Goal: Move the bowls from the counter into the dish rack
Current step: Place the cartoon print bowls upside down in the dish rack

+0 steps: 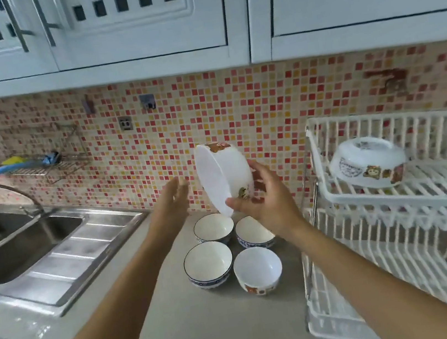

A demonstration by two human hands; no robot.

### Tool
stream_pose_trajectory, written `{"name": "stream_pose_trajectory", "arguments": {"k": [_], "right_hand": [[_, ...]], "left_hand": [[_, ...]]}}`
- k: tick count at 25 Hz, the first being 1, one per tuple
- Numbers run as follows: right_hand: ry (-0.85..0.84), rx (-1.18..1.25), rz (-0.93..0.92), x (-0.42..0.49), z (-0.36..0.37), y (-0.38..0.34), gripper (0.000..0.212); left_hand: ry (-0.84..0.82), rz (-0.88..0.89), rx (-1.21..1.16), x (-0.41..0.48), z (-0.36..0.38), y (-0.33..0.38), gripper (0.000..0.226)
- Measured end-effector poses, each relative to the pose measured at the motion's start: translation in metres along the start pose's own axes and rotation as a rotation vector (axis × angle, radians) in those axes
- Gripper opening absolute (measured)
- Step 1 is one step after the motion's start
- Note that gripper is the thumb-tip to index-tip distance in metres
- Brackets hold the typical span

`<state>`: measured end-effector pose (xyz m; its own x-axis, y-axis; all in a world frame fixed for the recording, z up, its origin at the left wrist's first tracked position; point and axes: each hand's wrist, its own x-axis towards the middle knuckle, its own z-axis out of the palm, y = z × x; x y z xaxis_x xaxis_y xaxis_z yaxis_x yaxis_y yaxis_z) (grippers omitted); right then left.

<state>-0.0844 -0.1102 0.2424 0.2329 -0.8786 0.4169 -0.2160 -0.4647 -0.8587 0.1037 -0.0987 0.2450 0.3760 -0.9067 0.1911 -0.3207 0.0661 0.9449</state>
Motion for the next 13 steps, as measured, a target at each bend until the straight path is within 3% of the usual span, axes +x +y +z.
{"name": "stream_pose_trajectory", "arguments": {"k": [2,5,9,13], "right_hand": [[0.036,-0.224,-0.105,-0.001,-0.041,-0.025,0.090],[0.038,-0.607,-0.235,-0.008,-0.088,-0.054,0.089],[0.073,-0.903,-0.327,-0.014,-0.143,-0.069,0.083],[0.040,-1.033,-0.336,-0.016,-0.185,-0.070,0.087]], "left_hand": [[-0.015,0.242,0.048,0.004,0.004,0.049,0.048],[-0.248,0.543,0.188,0.000,0.022,0.105,0.051],[-0.424,0.687,0.421,-0.005,0.065,0.136,0.088],[-0.463,0.707,0.328,-0.006,0.109,0.143,0.092]]}}
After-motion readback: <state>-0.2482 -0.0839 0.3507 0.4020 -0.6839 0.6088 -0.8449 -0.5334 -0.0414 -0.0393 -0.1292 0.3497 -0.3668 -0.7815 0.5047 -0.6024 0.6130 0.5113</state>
